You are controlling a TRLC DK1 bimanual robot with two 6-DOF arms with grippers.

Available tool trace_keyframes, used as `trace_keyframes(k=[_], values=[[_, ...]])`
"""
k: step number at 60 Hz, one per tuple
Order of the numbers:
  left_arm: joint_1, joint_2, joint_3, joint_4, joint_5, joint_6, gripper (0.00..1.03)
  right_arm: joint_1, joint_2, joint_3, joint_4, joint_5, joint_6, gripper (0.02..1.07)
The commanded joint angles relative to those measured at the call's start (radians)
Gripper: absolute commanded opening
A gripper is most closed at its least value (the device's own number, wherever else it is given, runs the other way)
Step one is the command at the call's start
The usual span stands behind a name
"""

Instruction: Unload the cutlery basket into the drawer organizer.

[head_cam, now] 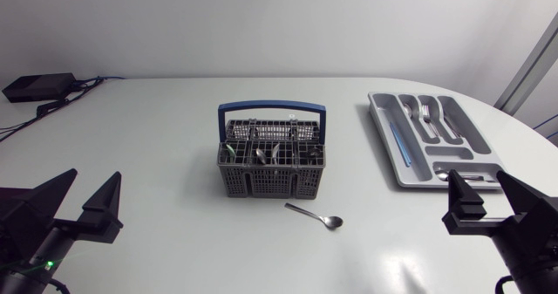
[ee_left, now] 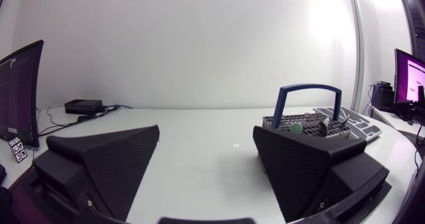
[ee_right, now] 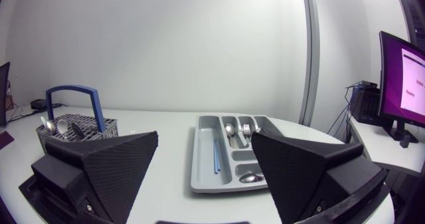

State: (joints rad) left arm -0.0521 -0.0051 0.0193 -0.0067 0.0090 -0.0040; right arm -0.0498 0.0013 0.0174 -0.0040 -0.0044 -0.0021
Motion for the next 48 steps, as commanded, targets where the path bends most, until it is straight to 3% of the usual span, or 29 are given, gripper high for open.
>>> trace_keyframes(k=[1, 14, 48], values=[[0.014, -0.006, -0.018, 0.001, -0.007, -0.016, 0.99, 0.018, -0.007, -0.017, -0.004, -0.005, 0.033, 1.03], [0.072, -0.006, -0.019, 0.001, -0.007, -0.034, 0.99, 0.002, -0.007, -0.017, -0.002, -0.003, 0.031, 1.03], [0.100, -0.004, 0.056, -0.006, -0.009, -0.047, 0.99, 0.002, -0.006, 0.036, 0.009, 0.006, 0.033, 1.03]])
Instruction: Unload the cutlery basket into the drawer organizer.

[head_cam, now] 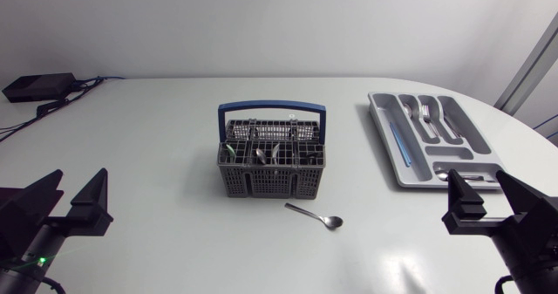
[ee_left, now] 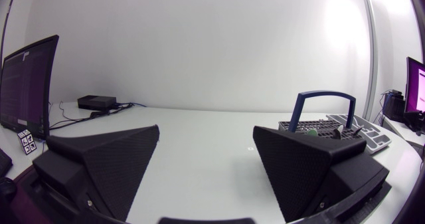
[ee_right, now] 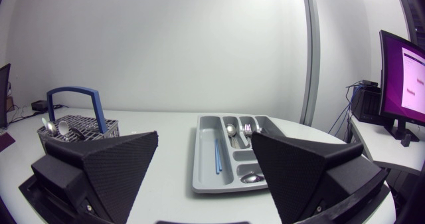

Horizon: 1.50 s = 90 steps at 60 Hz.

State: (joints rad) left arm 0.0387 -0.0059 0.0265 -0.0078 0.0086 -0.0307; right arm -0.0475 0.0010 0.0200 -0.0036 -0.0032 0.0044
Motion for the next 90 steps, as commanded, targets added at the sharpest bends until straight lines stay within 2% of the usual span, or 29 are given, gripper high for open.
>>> trace_keyframes(k=[1, 18, 32, 43, 52, 65, 75, 78, 80, 84, 90], values=[[0.009, -0.002, 0.055, -0.008, -0.009, -0.020, 0.99, 0.001, -0.004, 0.038, 0.008, 0.005, 0.026, 1.03], [0.000, 0.090, 0.147, -0.017, -0.009, -0.029, 0.99, 0.017, 0.166, 0.159, 0.027, 0.005, 0.026, 1.03], [-0.016, 0.351, 0.289, -0.021, -0.010, -0.087, 0.99, 0.106, 0.381, 0.288, 0.027, 0.025, 0.023, 1.03], [-0.063, 0.529, 0.392, -0.090, -0.015, -0.117, 0.99, 0.138, 0.556, 0.397, -0.006, 0.032, 0.025, 1.02], [-0.131, 0.656, 0.481, -0.176, -0.073, -0.120, 0.99, 0.207, 0.683, 0.498, -0.078, 0.080, 0.022, 1.02], [-0.165, 0.811, 0.578, -0.284, -0.075, -0.084, 0.99, 0.270, 0.912, 0.678, -0.268, 0.078, -0.021, 1.02], [-0.224, 0.870, 0.598, -0.325, -0.071, -0.017, 0.99, 0.356, 1.045, 0.735, -0.329, 0.071, -0.129, 1.02], [-0.234, 0.880, 0.610, -0.345, -0.070, 0.006, 0.99, 0.370, 1.068, 0.742, -0.340, 0.049, -0.164, 1.02], [-0.246, 0.891, 0.616, -0.351, -0.061, 0.018, 0.99, 0.374, 1.094, 0.750, -0.357, -0.006, -0.215, 1.02], [-0.253, 0.909, 0.624, -0.353, -0.045, 0.022, 0.99, 0.377, 1.130, 0.762, -0.374, -0.054, -0.281, 1.02], [-0.257, 0.952, 0.636, -0.351, -0.044, 0.025, 0.99, 0.425, 1.188, 0.770, -0.392, -0.064, -0.337, 1.02]])
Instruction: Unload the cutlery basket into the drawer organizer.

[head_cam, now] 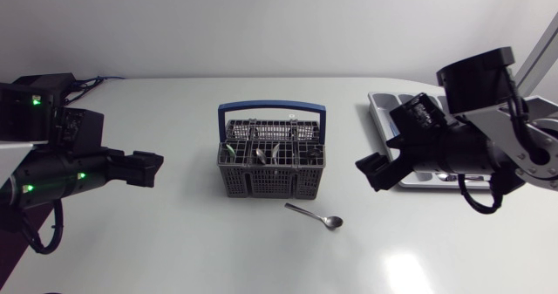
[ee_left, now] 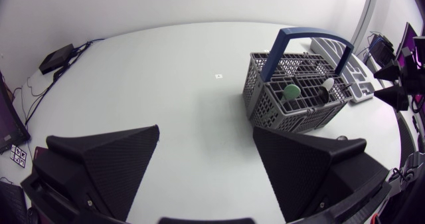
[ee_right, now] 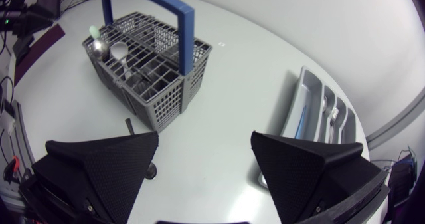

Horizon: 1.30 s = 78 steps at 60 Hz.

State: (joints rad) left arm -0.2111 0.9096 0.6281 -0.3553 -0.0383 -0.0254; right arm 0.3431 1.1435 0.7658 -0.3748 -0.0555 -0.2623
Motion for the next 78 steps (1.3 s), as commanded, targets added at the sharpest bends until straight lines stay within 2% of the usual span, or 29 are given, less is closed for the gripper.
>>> trace_keyframes(k=[1, 18, 28, 38, 45, 50, 55, 60, 69, 78], values=[[-0.007, 0.043, 0.036, -0.002, 0.003, 0.021, 0.99, 0.045, 0.059, 0.026, -0.023, -0.010, -0.072, 1.02], [-0.050, 0.083, 0.024, 0.019, 0.005, 0.048, 0.99, 0.175, 0.292, 0.070, -0.069, -0.010, -0.074, 1.02], [-0.063, 0.083, 0.013, 0.021, 0.005, 0.058, 0.99, 0.224, 0.395, 0.102, -0.079, -0.012, -0.077, 0.93], [-0.067, 0.083, 0.001, 0.021, 0.029, 0.067, 0.99, 0.237, 0.486, 0.128, -0.090, -0.012, -0.100, 0.92], [-0.070, 0.081, -0.008, 0.021, 0.031, 0.076, 0.99, 0.238, 0.533, 0.136, -0.085, -0.017, -0.115, 0.79], [-0.077, 0.080, -0.011, 0.022, 0.031, 0.078, 0.99, 0.237, 0.564, 0.144, -0.085, -0.023, -0.124, 0.76], [-0.085, 0.078, -0.015, 0.022, 0.031, 0.078, 0.99, 0.237, 0.581, 0.152, -0.075, -0.033, -0.132, 0.61], [-0.091, 0.077, -0.018, 0.026, 0.031, 0.076, 0.99, 0.237, 0.591, 0.159, -0.069, -0.035, -0.143, 0.51], [-0.096, 0.071, -0.027, 0.030, 0.032, 0.074, 0.99, 0.235, 0.621, 0.168, -0.069, -0.035, -0.157, 0.44], [-0.099, 0.069, -0.033, 0.030, 0.031, 0.076, 0.99, 0.231, 0.642, 0.173, -0.065, -0.033, -0.164, 0.43]])
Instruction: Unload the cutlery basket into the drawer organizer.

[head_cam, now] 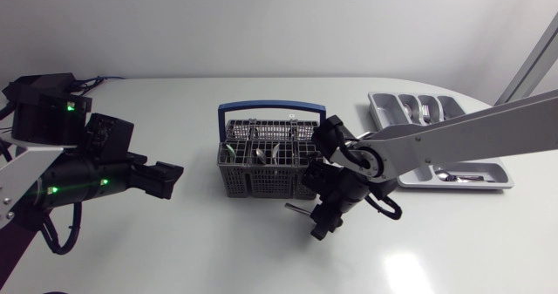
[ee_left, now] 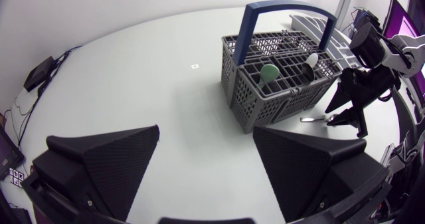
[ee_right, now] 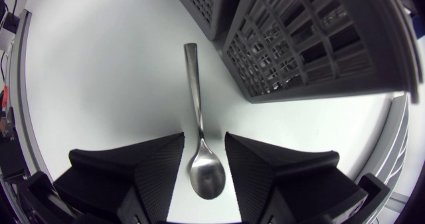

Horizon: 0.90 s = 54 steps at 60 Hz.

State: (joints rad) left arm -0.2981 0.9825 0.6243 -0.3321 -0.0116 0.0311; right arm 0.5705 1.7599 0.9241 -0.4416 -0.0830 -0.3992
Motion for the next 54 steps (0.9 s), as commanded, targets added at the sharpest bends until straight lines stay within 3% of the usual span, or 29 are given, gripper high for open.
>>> trace_keyframes(k=[1, 4, 10, 33, 54], values=[[-0.012, -0.004, -0.029, 0.007, 0.005, 0.020, 0.99, 0.003, 0.027, 0.015, 0.001, -0.006, -0.029, 0.43], [-0.013, -0.004, -0.029, 0.007, 0.004, 0.020, 0.99, 0.002, 0.029, 0.016, 0.003, -0.008, -0.033, 0.42], [-0.015, -0.005, -0.032, 0.007, 0.004, 0.020, 0.99, -0.001, 0.033, 0.021, 0.004, -0.008, -0.038, 0.28], [-0.026, -0.008, -0.035, 0.007, 0.004, 0.015, 0.99, -0.004, 0.032, 0.021, -0.078, -0.057, -0.041, 0.08], [-0.030, -0.013, -0.040, 0.008, 0.004, 0.012, 0.99, -0.161, -0.198, -0.080, -0.108, -0.055, 0.030, 0.08]])
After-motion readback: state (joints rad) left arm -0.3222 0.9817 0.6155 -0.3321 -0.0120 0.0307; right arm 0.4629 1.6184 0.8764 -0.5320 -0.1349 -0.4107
